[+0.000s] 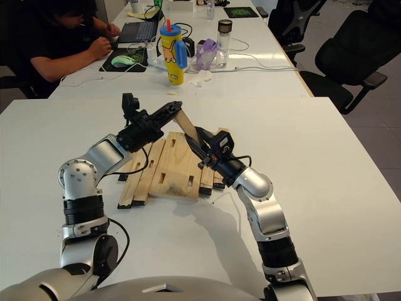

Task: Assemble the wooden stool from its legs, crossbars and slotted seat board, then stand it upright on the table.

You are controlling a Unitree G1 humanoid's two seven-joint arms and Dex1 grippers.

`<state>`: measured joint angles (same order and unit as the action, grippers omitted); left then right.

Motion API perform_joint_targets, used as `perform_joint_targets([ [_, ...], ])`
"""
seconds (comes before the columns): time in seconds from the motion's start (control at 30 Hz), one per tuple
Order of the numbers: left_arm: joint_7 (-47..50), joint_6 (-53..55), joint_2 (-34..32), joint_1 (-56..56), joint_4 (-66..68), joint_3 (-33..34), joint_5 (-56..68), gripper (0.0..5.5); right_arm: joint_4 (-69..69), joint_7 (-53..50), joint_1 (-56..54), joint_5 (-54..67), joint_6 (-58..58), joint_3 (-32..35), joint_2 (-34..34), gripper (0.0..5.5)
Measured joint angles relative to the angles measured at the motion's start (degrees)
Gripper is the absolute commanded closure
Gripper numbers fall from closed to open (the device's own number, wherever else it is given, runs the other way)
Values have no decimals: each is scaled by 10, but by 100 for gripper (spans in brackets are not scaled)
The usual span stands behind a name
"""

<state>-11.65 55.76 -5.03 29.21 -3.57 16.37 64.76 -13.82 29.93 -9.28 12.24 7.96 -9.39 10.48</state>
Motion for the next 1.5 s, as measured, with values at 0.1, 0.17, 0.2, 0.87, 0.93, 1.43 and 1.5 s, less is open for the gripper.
perform_joint_targets([
  [0.1,0,0,-2,0,4,0,0,504,0,0,0,0,4,0,0,419],
  [0.17,-1,-1,-4,0,6,0,0,504,0,-1,0,1,7,0,-1,383],
  [0.2,-2,-2,-4,0,10,0,-2,504,1,-1,0,7,13,1,-3,377],
  [0.87,58,-274,19,-246,-173,10,-219,504,78,-102,0,51,123,113,-14,248],
  [0.93,55,-291,20,-237,-157,4,-233,504,78,-102,-4,51,127,113,-15,248],
  [1.43,46,-318,1,-239,-83,-1,-284,504,77,-101,-5,51,147,112,-22,248],
  [1.5,46,-318,1,-241,-80,-3,-291,504,76,-101,-5,51,147,112,-22,248],
])
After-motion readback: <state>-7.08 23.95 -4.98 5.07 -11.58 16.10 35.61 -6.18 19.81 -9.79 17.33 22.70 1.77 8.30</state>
